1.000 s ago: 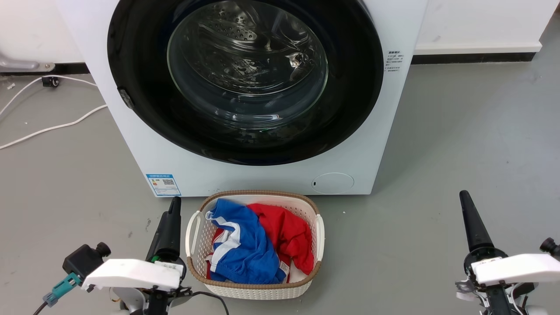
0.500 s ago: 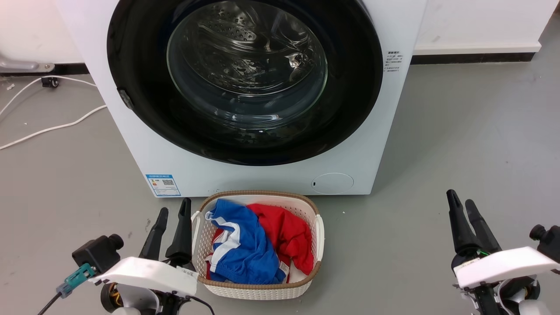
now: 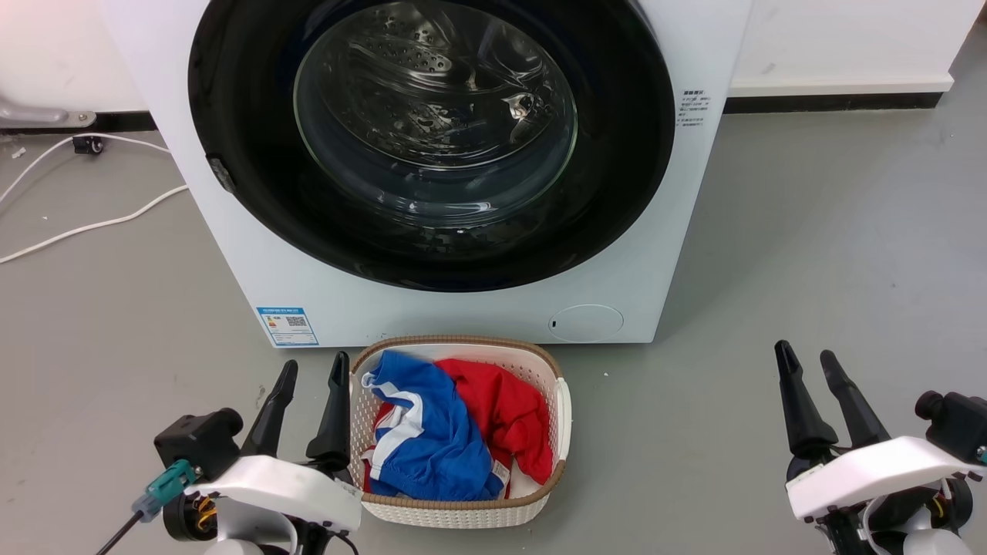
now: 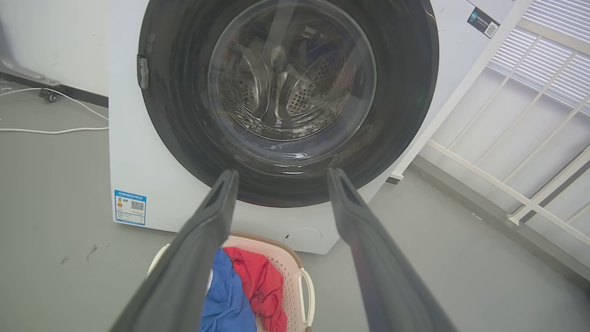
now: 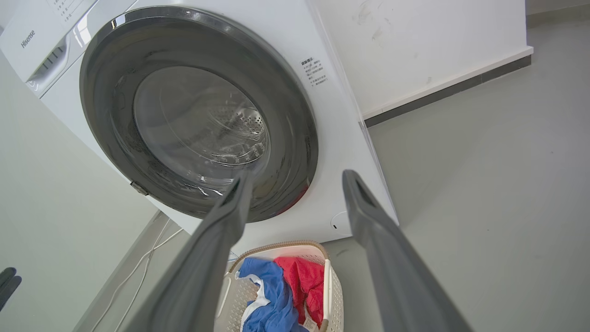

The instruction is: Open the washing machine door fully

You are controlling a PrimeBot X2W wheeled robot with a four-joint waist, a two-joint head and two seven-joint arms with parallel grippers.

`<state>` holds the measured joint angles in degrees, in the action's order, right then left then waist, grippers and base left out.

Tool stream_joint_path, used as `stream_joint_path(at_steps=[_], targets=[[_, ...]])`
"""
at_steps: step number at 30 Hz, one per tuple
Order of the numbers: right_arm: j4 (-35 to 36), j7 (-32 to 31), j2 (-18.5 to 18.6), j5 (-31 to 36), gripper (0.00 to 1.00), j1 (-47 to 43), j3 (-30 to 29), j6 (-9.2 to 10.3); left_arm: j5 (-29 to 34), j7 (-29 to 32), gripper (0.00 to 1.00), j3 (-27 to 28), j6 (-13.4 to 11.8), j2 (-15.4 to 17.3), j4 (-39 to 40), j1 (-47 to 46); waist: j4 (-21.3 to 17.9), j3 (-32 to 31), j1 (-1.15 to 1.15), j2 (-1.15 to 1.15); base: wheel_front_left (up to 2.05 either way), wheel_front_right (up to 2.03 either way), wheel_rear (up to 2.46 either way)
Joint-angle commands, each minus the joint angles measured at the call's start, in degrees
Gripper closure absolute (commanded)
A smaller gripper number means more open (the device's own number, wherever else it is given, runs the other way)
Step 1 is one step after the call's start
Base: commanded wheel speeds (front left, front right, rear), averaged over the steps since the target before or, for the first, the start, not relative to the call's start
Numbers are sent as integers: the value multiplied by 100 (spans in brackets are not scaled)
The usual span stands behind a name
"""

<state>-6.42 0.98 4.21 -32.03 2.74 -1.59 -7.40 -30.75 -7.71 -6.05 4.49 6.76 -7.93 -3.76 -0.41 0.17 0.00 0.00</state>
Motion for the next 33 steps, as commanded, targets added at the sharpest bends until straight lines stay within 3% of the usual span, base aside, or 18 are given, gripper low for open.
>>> stream_joint_path(at_steps=[1, 33], targets=[[104, 34, 34, 244, 0, -17, 17, -12, 183, -65, 0, -46, -32, 51, 57, -76, 3, 5, 0, 0, 0, 0, 0], [324, 149, -26, 2124, 0, -148, 42, -14, 1691, -476, 0, -310, -243, 181, -110, -108, -18, 31, 0, 0, 0, 0, 0]])
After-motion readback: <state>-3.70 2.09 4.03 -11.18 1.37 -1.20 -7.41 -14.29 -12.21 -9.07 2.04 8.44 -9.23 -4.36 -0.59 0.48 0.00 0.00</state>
